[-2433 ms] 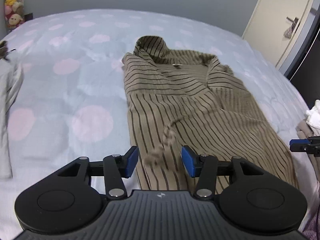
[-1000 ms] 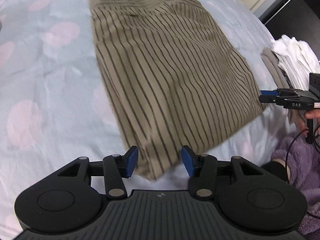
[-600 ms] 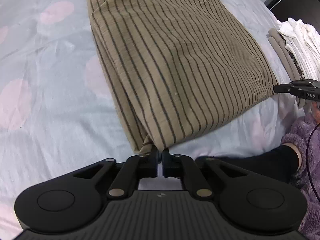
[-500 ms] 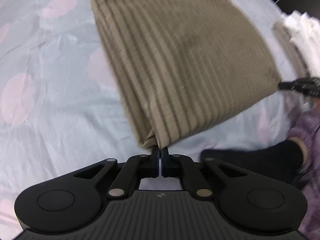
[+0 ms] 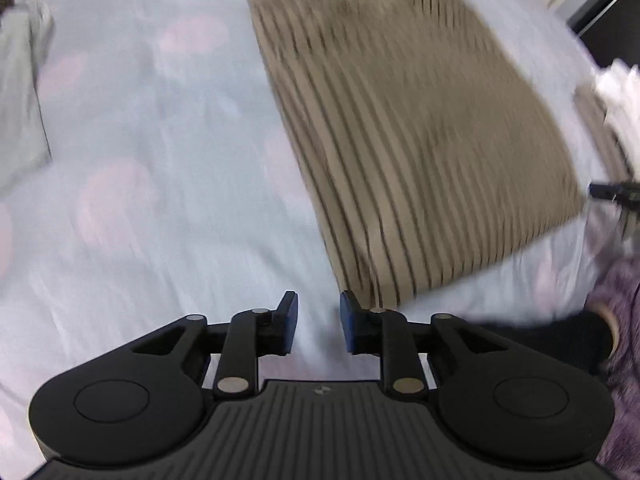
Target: Fold clothes
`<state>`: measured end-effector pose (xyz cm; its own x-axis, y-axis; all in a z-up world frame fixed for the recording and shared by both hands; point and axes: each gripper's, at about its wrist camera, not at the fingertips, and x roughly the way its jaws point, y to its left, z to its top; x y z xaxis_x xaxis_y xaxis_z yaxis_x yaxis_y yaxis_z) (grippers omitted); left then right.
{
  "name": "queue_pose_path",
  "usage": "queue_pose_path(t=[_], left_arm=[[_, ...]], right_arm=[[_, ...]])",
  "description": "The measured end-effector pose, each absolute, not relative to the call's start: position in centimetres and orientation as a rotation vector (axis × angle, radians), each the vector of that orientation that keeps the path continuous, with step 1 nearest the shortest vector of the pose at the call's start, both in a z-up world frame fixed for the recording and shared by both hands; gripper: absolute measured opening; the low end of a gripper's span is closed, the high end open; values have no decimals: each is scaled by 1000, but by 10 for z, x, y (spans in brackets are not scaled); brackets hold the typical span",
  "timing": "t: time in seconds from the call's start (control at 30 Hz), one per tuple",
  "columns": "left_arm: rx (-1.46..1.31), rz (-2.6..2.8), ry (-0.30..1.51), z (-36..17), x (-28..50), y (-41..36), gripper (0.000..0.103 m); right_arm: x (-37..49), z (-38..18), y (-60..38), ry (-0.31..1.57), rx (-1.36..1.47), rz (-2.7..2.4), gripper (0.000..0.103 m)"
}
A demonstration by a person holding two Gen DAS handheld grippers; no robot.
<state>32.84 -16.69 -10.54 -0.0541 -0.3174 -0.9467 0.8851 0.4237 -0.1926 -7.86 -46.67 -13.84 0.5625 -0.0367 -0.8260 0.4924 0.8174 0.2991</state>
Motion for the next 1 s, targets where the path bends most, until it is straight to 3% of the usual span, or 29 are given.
queue_pose_path(t=[0.1,0.37,0.67,1.0], left_arm=[[527,-1083,1184,-91,343,-190,30],[544,-1106,1015,-79,360,-273,31],[555,-1142,1000,-95,406,-344,36],[553,-1175,1047,-125,438,-386,36]], right_arm=[[-62,-128,-476,922,501,-320,27],[21,-98,-517,910,319,-271,27],[149,-71,-560,882,58,-189,26],[262,-90,-576,944,-322,-48,26]])
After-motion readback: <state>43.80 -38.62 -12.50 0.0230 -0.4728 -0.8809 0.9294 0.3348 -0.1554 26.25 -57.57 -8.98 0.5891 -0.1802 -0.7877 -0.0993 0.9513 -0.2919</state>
